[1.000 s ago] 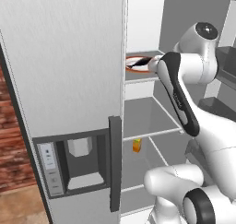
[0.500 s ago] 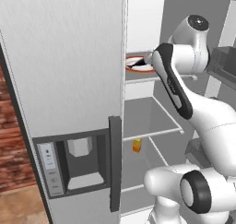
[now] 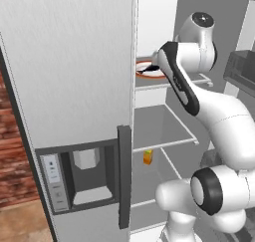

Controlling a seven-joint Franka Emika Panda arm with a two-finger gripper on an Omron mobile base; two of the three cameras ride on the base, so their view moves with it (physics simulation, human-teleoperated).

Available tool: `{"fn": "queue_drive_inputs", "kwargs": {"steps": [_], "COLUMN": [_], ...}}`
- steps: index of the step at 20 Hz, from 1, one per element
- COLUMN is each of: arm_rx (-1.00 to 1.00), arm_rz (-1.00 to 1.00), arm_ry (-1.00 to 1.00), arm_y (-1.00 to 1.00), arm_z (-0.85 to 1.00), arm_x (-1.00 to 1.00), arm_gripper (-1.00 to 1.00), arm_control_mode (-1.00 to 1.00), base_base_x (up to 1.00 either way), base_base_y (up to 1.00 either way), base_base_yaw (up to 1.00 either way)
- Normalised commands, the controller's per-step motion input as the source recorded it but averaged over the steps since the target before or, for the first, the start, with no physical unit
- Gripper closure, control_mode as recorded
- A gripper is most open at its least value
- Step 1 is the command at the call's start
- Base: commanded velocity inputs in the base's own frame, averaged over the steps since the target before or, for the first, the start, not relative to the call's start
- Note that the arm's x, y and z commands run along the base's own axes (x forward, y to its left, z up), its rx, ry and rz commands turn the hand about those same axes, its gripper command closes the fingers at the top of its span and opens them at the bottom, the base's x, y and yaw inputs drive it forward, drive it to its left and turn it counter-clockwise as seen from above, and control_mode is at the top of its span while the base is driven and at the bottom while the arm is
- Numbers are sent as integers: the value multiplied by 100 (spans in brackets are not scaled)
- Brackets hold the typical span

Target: Retrieve the fish from the fridge and place it on the saucepan with marinade on the stove.

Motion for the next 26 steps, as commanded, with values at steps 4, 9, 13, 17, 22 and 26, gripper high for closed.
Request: {"fn": "queue_drive_inputs", "kwargs": {"steps": [4,9,13,17,22,26], "arm_rx": [0,0,0,0,0,0], "arm_rz": [-4,-4,-4,-3,-3,-2], "arm_ry": [1,1,2,3,3,7], "arm_y": [3,3,1,0,0,0], "arm_z": [-4,-12,-13,-6,0,0], "arm_x": [29,33,38,43,39,25], "arm_gripper": [-100,-100,-100,-100,-100,-100], "arm_control_mode": [-100,-100,-100,-100,-100,-100], "base_base_x": [0,0,0,0,0,0], "base_base_y": [0,0,0,0,0,0], "base_base_yaw": [0,0,0,0,0,0]}}
